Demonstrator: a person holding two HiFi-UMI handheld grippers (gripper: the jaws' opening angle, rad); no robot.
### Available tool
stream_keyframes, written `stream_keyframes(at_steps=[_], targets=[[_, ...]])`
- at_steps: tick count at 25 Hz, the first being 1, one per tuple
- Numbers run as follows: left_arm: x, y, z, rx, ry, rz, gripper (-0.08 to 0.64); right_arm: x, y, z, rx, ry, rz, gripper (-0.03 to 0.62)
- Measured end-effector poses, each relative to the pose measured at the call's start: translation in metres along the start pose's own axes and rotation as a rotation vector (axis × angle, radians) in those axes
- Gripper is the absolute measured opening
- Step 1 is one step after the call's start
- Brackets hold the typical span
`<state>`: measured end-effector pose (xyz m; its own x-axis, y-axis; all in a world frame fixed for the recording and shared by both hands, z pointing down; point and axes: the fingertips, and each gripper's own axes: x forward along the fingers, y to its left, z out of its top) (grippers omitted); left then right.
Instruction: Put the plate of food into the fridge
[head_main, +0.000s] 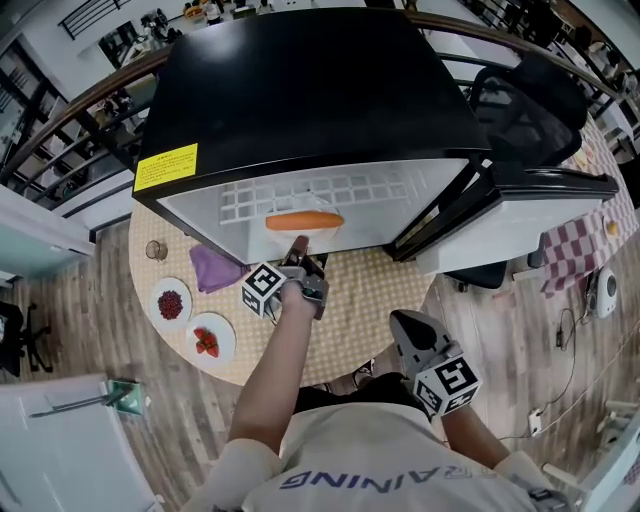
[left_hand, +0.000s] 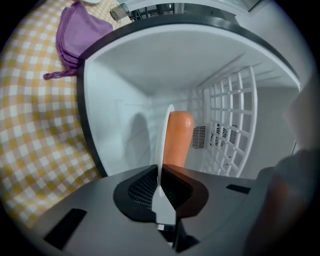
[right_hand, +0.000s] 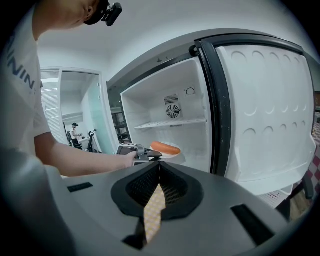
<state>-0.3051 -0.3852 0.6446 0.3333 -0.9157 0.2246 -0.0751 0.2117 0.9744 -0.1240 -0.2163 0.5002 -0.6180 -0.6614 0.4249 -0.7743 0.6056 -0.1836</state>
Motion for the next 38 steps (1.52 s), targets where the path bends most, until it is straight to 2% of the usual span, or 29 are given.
stream_keyframes(at_steps=[6, 15, 21, 25, 30, 35, 38], targets=[[0.031, 0.003, 0.007, 0.001, -0.019, 0.062, 0.028, 0.004, -0.002, -0.006, 0.002, 0.020, 0.018, 0.020], [0.046, 0.010, 0.019, 0.004, -0.033, 0.150, 0.040, 0.004, -0.006, -0.007, 0.031, 0.022, 0.025, 0.020], [0.052, 0.013, 0.026, -0.047, -0.058, 0.162, 0.044, 0.001, -0.005, -0.012, 0.039, 0.030, 0.026, 0.020], [0.056, 0.008, 0.027, -0.062, -0.042, 0.158, 0.048, 0.001, -0.005, -0.012, 0.065, 0.034, 0.020, 0.020], [0.056, 0.004, 0.023, 0.068, 0.043, 0.181, 0.066, 0.004, -0.004, -0.011, 0.053, 0.026, 0.038, 0.020], [0.057, 0.002, 0.015, 0.172, 0.147, 0.140, 0.187, 0.008, 0.001, -0.012, 0.061, 0.034, 0.051, 0.020], [0.059, -0.003, 0.005, 0.312, 0.217, 0.126, 0.248, 0.008, 0.003, -0.013, 0.063, 0.036, 0.058, 0.020]])
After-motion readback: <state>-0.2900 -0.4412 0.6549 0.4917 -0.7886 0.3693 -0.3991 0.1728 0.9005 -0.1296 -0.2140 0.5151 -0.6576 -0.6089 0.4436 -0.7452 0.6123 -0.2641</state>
